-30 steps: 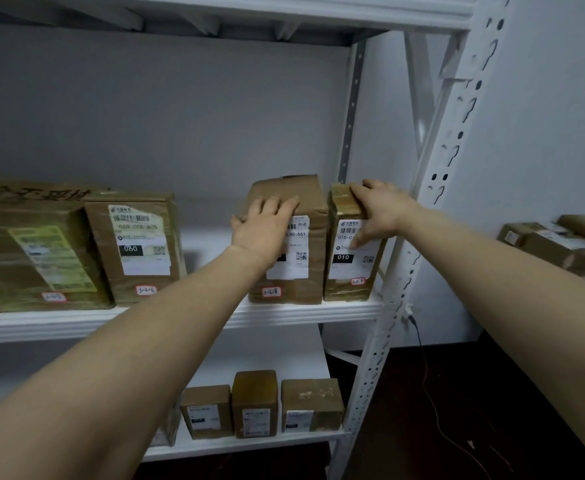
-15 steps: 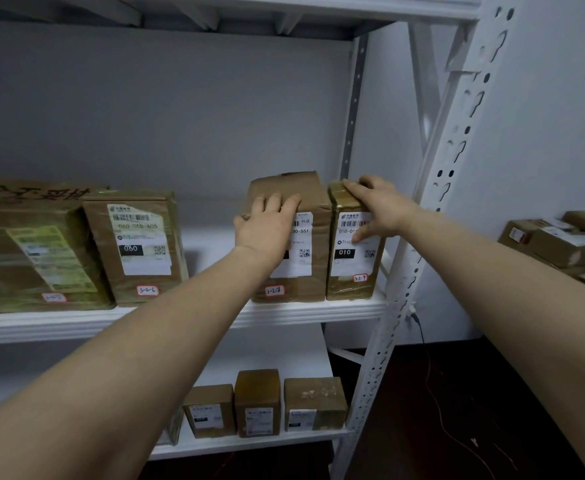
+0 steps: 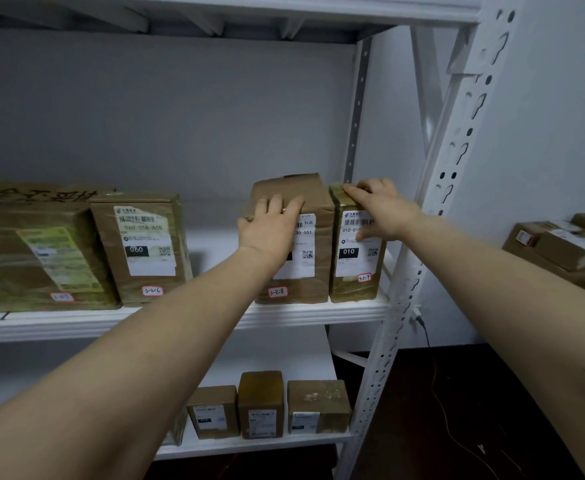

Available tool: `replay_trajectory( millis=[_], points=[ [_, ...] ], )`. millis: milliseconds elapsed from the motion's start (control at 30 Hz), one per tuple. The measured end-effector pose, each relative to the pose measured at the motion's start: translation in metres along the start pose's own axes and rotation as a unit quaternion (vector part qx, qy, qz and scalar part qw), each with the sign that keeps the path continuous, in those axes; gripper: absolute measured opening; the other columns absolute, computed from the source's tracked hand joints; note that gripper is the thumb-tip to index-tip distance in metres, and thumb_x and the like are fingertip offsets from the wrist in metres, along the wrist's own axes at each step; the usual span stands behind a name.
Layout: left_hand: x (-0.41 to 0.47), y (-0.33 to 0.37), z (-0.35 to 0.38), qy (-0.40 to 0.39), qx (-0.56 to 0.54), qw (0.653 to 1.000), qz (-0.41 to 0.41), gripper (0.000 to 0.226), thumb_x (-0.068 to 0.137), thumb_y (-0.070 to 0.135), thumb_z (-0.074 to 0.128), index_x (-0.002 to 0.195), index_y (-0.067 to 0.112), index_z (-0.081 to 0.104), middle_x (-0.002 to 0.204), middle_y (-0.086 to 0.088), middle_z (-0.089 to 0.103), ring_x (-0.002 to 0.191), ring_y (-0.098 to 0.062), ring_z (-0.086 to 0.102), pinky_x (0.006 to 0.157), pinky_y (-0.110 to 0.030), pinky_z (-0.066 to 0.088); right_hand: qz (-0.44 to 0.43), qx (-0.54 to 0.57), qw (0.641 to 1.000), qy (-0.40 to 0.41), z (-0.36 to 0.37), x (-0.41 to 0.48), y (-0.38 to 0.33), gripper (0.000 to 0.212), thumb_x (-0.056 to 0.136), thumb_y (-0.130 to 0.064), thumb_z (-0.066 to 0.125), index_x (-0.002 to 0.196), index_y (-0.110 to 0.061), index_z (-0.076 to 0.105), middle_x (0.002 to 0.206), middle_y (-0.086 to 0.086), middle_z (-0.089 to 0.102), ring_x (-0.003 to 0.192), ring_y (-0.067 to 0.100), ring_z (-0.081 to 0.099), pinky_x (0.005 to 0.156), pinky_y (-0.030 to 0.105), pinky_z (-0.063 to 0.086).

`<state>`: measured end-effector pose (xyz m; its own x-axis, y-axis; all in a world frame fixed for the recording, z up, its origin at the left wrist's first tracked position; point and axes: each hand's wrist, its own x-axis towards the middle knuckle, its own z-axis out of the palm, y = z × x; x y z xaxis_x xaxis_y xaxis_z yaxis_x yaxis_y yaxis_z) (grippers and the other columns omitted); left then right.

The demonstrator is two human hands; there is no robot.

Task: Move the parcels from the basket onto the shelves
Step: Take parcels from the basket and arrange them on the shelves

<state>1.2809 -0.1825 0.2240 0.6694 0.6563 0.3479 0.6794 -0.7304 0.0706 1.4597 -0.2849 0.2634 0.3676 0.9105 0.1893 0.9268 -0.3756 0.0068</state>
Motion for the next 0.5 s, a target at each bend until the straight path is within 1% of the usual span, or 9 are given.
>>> replay_trajectory(
  millis=[100,200,300,367,500],
  points=[
    [-0.001,0.002,-0.001,-0.006,-0.001,1.000,-0.004,0.090,0.081,-0.004,0.059,0.149,0.033,0.013,0.150,-0.009,0.021,0.141,-0.028,0.014,0.096,-0.050,0.035,0.005,-0.014,1.000,0.009,0.001,-0.002,-0.002,0.099,0.076,-0.027,0.078,0.153,-0.025,0.015,0.152,0.006,0.025,0.140,0.028,0.019,0.110,0.049,0.030],
    [0.000,0.002,0.000,-0.013,-0.006,1.000,-0.004,0.094,0.080,0.002,0.065,0.149,0.033,0.008,0.150,-0.012,0.020,0.141,-0.030,0.013,0.099,-0.053,0.033,0.019,-0.021,1.000,0.007,0.004,-0.007,-0.004,0.107,0.071,-0.030,0.081,0.152,-0.025,0.012,0.155,0.005,0.020,0.142,0.029,0.016,0.113,0.054,0.021],
    [0.000,0.001,0.002,-0.017,-0.005,1.000,-0.004,0.098,0.082,0.009,0.068,0.150,0.033,0.001,0.148,-0.018,0.019,0.141,-0.034,0.012,0.106,-0.062,0.024,0.031,-0.020,0.999,0.015,0.007,-0.011,-0.006,0.117,0.065,-0.032,0.085,0.153,-0.024,0.008,0.157,0.005,0.014,0.145,0.030,0.011,0.116,0.057,0.014],
    [-0.001,0.001,0.002,-0.017,-0.007,1.000,-0.003,0.100,0.083,0.011,0.068,0.151,0.030,-0.003,0.149,-0.019,0.017,0.142,-0.034,0.010,0.108,-0.065,0.018,0.034,-0.017,0.999,0.017,0.009,-0.012,-0.007,0.120,0.064,-0.034,0.086,0.153,-0.023,0.006,0.157,0.005,0.012,0.145,0.030,0.011,0.116,0.058,0.013],
    [-0.003,-0.002,0.003,-0.008,-0.008,1.000,-0.006,0.101,0.085,0.012,0.067,0.152,0.023,-0.007,0.151,-0.018,0.016,0.144,-0.034,0.008,0.111,-0.063,0.016,0.038,-0.015,0.999,0.016,0.009,-0.014,-0.010,0.124,0.064,-0.037,0.086,0.153,-0.022,0.001,0.157,0.007,0.013,0.144,0.029,0.013,0.116,0.058,0.012]
  ],
)
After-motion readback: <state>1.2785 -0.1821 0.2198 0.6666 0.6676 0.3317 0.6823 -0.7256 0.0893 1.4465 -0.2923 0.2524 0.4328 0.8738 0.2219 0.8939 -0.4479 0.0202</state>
